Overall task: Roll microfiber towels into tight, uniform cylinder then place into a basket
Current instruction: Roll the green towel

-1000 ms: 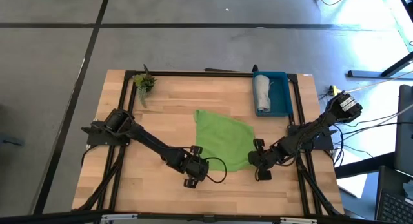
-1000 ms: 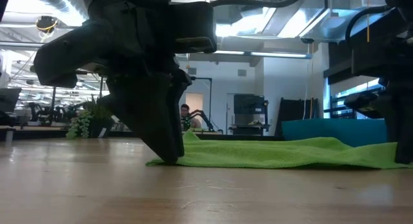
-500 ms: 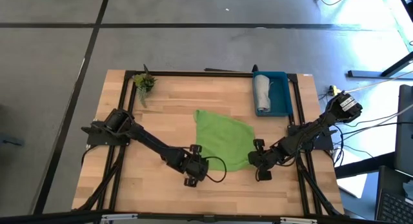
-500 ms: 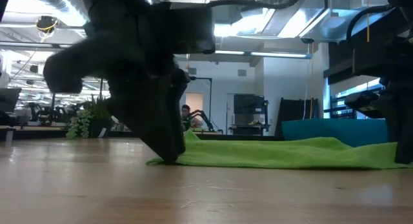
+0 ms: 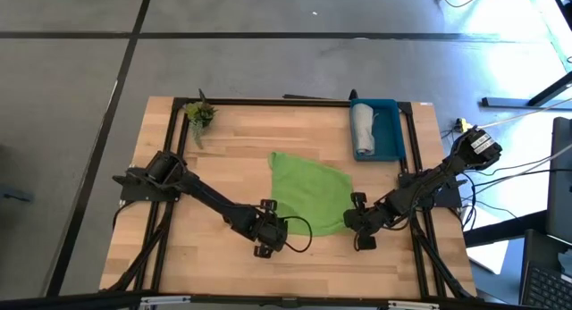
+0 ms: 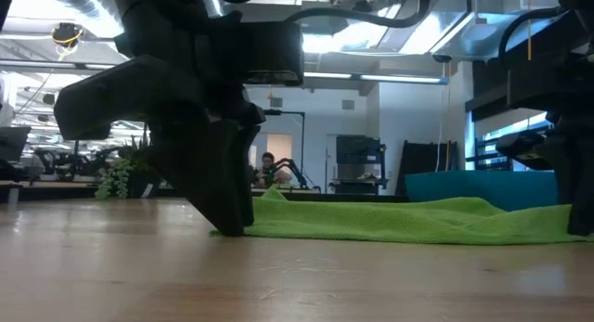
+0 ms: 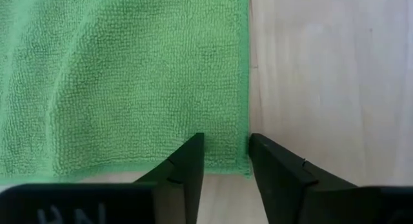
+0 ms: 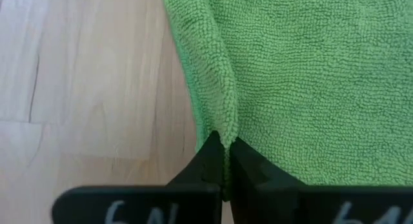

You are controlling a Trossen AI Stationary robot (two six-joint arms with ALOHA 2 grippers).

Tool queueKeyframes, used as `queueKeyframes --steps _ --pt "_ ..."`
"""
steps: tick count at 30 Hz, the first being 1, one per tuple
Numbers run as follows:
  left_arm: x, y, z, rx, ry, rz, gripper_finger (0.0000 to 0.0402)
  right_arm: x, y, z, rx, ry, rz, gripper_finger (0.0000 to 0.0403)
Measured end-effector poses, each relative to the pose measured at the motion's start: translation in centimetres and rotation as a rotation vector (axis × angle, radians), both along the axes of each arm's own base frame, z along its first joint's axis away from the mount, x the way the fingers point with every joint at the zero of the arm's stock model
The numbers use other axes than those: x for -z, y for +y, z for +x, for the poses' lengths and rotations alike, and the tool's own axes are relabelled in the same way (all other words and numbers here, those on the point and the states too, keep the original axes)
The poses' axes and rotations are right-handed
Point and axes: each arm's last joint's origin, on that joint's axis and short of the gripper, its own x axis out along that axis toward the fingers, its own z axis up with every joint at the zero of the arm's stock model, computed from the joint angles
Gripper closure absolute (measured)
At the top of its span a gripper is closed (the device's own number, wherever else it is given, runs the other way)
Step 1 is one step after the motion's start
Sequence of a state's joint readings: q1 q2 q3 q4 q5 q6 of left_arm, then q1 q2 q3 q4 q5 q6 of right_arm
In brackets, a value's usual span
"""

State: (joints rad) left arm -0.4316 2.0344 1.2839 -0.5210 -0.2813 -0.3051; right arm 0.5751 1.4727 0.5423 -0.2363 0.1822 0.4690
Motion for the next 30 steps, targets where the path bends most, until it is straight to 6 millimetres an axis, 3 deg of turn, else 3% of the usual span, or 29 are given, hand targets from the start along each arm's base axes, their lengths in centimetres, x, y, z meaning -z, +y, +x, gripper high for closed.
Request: queueKeyframes --steps 8,17,23,30 --pt "0.4 -0.1 0.0 0.003 0.013 -0.002 0.039 0.0 0.0 0.0 0.002 -0.007 -0.001 0.0396" --pt "-1.3 0.5 -0.6 -0.025 -0.026 0.049 0.0401 -1.2 0.5 0.9 -0.016 -0.002 -0.014 0.0396" --pt "-5.5 1.0 -1.1 -0.075 -0.163 0.122 0.0401 -4.2 1.0 2.1 -0.023 0.004 -0.148 0.0396" --pt "-10.2 2.2 -2.4 -0.14 -0.316 0.213 0.0401 -9.8 1.4 4.0 0.013 -0.077 -0.367 0.0396"
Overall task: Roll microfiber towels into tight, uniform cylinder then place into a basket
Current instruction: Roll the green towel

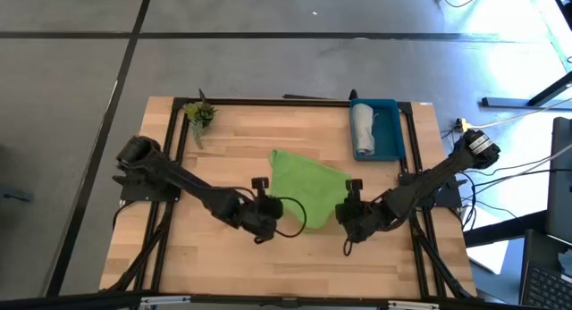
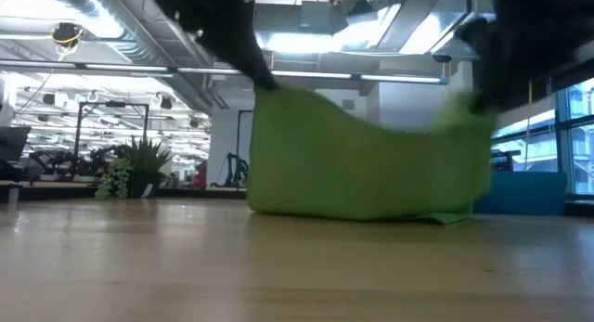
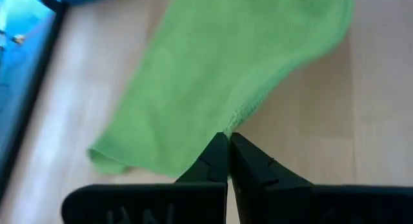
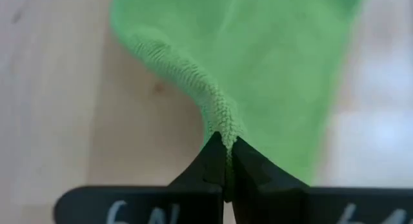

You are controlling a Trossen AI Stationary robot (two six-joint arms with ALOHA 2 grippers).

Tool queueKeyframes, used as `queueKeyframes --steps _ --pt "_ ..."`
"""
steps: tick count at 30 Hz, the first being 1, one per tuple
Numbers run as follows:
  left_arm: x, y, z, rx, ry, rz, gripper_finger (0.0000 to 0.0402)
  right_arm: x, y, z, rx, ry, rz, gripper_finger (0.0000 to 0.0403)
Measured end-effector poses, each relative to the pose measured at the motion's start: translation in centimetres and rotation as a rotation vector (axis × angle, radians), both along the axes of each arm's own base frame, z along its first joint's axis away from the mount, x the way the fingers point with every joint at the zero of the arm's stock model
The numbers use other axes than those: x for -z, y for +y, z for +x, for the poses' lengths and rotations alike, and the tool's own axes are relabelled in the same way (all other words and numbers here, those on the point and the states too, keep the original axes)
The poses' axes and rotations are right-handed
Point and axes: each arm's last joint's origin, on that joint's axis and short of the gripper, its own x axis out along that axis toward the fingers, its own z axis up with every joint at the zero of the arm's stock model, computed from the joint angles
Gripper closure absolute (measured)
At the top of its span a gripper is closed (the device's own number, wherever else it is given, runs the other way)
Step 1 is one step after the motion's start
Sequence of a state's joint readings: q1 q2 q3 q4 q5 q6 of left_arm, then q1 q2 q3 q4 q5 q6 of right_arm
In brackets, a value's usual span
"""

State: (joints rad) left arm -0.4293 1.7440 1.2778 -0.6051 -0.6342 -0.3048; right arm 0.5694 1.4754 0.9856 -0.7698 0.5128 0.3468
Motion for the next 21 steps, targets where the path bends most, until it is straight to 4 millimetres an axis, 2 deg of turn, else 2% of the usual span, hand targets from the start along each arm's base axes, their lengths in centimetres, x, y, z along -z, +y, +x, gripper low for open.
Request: queueKeyframes --steps 5,9,16,21 --pt "-3.5 1.5 -1.4 -0.049 -0.089 0.079 0.0401 -4.4 -0.9 1.3 0.055 -0.073 -0.138 0.0396" --pt "-5.6 3.0 -2.5 -0.102 -0.136 0.133 0.0401 -6.8 -2.5 2.4 0.09 -0.107 -0.221 0.0398" --pt "-9.0 6.3 -4.1 -0.19 -0.205 0.216 0.0402 -9.1 -7.3 4.5 0.191 -0.109 -0.296 0.0398" --pt "-10.4 9.2 -4.6 -0.276 -0.22 0.276 0.0401 -10.6 -11.3 5.6 0.261 -0.112 -0.347 0.0398"
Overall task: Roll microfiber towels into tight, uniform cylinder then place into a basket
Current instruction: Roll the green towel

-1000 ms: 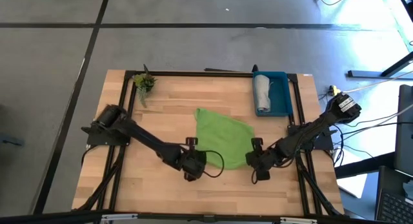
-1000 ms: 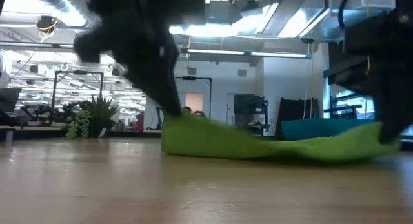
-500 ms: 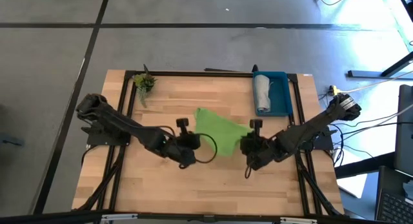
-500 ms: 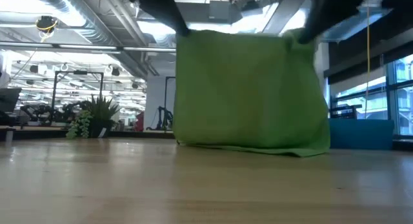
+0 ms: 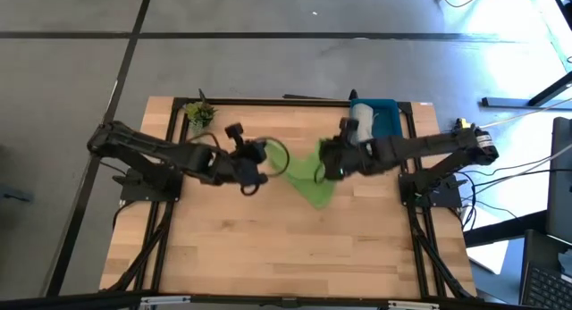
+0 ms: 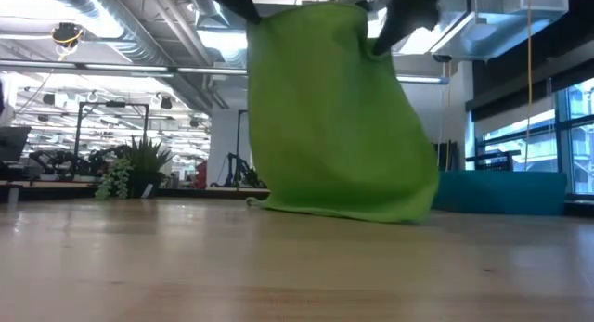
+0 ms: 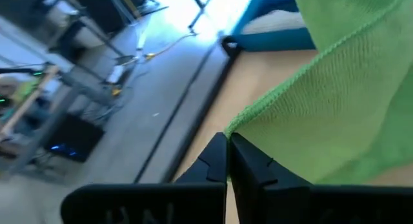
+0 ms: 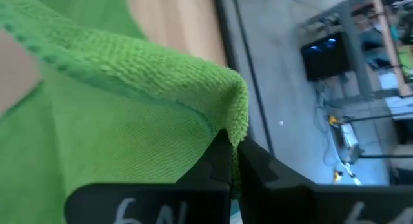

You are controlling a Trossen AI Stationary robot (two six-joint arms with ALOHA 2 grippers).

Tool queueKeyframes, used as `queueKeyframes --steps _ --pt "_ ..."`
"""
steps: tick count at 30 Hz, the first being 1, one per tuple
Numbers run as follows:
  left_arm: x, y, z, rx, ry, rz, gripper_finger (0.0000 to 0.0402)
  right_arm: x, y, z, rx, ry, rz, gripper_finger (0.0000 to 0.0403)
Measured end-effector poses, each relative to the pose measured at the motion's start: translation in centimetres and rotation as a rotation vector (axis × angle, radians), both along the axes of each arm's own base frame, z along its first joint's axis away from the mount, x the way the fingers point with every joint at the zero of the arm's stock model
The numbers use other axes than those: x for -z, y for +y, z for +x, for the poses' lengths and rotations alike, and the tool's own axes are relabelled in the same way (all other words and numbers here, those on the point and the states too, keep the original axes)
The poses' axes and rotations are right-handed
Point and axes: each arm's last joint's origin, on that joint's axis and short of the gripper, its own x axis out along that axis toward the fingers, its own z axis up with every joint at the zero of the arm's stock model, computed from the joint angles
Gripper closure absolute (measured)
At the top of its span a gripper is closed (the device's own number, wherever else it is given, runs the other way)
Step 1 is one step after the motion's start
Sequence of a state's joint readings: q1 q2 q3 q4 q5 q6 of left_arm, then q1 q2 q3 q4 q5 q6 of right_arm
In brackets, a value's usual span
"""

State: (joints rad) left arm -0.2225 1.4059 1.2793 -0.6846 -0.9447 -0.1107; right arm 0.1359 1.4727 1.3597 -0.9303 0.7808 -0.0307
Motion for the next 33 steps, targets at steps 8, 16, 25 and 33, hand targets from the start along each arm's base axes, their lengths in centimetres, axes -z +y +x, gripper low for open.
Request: queueKeyframes --steps 8,16,25,33 --pt "-1.5 5.3 -0.2 -0.139 0.038 0.119 0.0401 -3.2 -6.3 0.9 0.052 -0.095 -0.101 0.0398" --pt "-5.7 9.8 -0.4 -0.178 0.056 0.205 0.0401 -5.4 -11.0 1.0 0.064 -0.182 -0.202 0.0398" --pt "-9.5 10.9 -0.8 -0.102 0.03 0.266 0.0401 -6.5 -12.6 0.9 0.048 -0.213 -0.29 0.0398" --pt "-6.8 7.8 -0.5 0.079 0.147 0.08 0.0401 -4.5 -11.2 0.4 -0.043 -0.135 -0.034 0.0398"
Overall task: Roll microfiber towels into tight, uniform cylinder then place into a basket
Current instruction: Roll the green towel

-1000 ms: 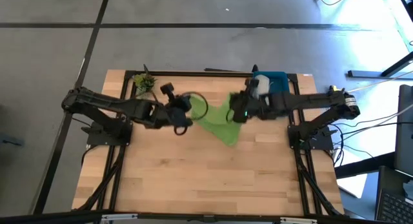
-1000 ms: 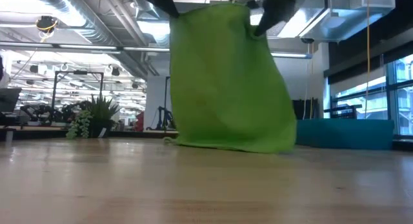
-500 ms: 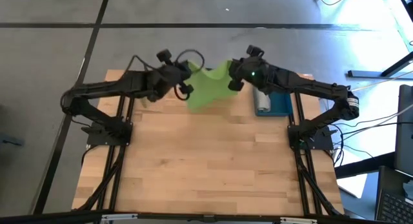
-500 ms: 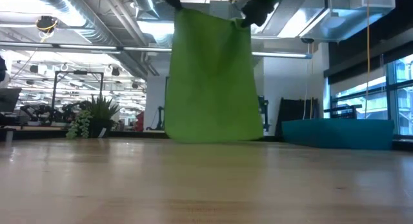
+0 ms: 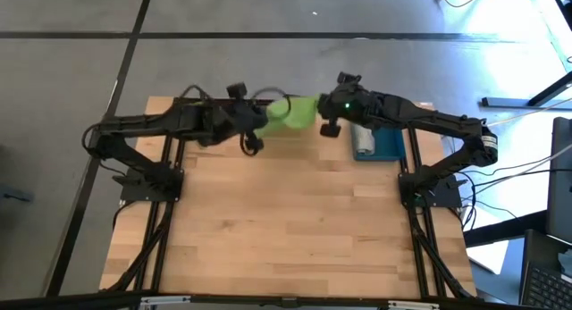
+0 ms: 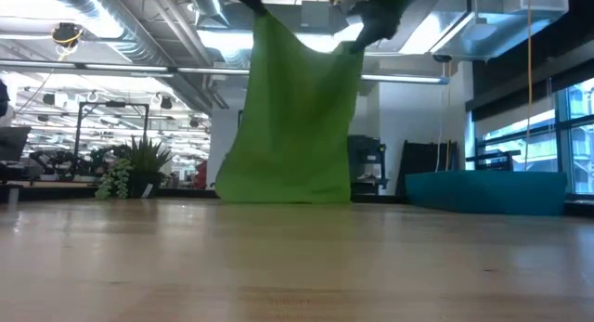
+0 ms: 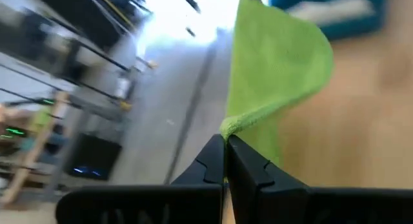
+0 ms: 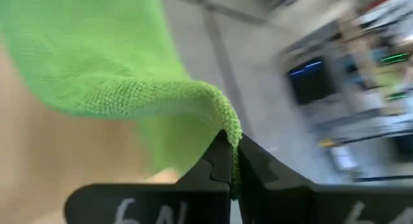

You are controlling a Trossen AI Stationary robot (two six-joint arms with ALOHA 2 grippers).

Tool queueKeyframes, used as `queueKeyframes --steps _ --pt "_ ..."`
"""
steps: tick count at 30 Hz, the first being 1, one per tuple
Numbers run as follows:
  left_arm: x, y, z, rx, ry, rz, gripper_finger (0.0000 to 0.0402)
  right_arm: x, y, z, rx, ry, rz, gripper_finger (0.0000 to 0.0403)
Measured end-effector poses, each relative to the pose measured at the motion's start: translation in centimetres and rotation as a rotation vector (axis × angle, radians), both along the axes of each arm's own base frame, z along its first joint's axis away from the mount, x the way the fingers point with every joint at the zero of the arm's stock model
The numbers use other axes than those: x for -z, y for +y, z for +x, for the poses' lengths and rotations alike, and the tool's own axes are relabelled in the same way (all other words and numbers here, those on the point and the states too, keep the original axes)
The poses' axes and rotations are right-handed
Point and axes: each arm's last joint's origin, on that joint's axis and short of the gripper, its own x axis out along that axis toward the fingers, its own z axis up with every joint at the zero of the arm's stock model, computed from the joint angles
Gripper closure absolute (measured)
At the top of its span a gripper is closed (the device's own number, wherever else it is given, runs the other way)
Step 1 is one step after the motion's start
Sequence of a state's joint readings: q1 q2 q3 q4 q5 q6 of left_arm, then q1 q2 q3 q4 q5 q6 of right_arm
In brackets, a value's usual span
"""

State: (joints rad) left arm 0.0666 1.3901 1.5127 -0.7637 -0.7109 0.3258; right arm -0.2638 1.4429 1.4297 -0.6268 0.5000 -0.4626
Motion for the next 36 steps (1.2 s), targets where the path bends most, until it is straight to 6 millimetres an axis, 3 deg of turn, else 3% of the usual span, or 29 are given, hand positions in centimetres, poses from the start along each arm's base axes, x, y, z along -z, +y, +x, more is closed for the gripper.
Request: queueKeyframes --steps 6,14,20,26,36 --pt "2.0 -3.8 0.1 0.057 0.024 -0.119 0.0401 1.7 2.6 -0.5 -0.071 0.078 0.259 0.0398" --pt "3.2 -8.8 0.0 0.179 -0.014 -0.225 0.0401 2.6 7.2 -0.6 -0.116 0.141 0.343 0.0398" --pt "3.2 -10.5 -0.5 0.182 -0.038 -0.193 0.0401 2.5 9.2 -0.4 -0.158 0.127 0.322 0.0398" --pt "3.1 -8.4 -0.2 0.082 -0.01 -0.064 0.0401 1.9 8.1 0.0 -0.072 0.068 0.157 0.0398" --pt "2.9 -0.6 0.2 -0.144 0.049 0.013 0.0401 0.2 2.2 0.7 -0.002 -0.054 0.011 0.0398"
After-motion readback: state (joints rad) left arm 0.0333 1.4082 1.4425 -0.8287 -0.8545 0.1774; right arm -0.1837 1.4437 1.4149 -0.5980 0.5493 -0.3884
